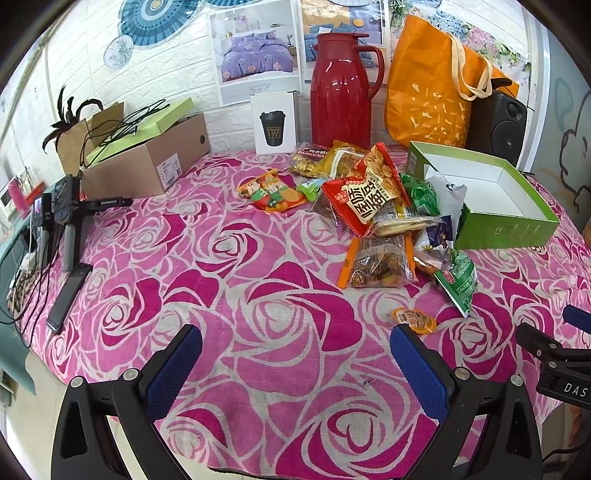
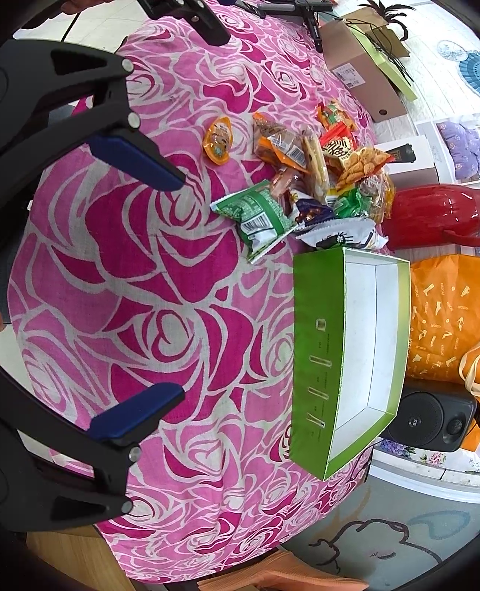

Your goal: Organize snacks

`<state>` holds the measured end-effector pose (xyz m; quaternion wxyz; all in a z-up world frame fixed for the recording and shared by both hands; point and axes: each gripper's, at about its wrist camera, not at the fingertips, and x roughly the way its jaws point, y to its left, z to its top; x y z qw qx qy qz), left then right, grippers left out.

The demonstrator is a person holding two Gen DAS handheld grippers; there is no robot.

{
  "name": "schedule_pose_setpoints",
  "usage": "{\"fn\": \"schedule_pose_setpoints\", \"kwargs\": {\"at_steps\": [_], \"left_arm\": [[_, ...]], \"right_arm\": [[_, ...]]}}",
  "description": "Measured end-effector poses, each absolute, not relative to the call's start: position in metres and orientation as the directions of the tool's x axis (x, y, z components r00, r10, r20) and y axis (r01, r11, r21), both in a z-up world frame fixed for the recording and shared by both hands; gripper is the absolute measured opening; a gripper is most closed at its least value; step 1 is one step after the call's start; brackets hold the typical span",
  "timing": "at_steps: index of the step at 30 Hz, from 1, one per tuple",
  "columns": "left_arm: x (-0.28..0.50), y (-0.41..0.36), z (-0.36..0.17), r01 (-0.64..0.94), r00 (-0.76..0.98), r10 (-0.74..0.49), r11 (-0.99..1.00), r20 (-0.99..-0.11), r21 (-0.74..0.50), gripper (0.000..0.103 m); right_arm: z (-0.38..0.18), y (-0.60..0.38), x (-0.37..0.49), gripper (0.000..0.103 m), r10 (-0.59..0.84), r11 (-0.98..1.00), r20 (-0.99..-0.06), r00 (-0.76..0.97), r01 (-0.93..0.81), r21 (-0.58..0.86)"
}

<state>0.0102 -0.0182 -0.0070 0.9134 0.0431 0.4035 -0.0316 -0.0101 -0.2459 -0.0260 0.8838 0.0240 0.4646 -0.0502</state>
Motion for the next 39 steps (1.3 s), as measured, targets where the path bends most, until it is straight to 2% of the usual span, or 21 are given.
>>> {"fn": "schedule_pose_setpoints", "kwargs": {"at_steps": [31, 34, 39], "left_arm": [[0.027, -0.019, -0.019, 0.102, 0.623, -0.059, 0.995, -0.780, 0.006, 0.103], [0.029, -0.021, -0.022, 0.130, 0.612, -0.090, 0.991, -0.785, -0.012, 0.103], [0.033, -0.034, -0.024, 0.246, 0.582, -0.203, 0.967, -0.787, -0.068, 0.100]], "right_arm": [[-0.039, -0.249, 0.005, 0.103, -0.030, 0.996, -0.833, 0.552, 0.090, 0.024], [-0.037, -0.249, 0.006, 0.103, 0.036, 0.997, -0.791, 0.611, 0.030, 0.068], [-0.045, -0.243, 0.025, 0.103, 0.084, 0.996, -0.803, 0.590, -0.041, 0.074]]}}
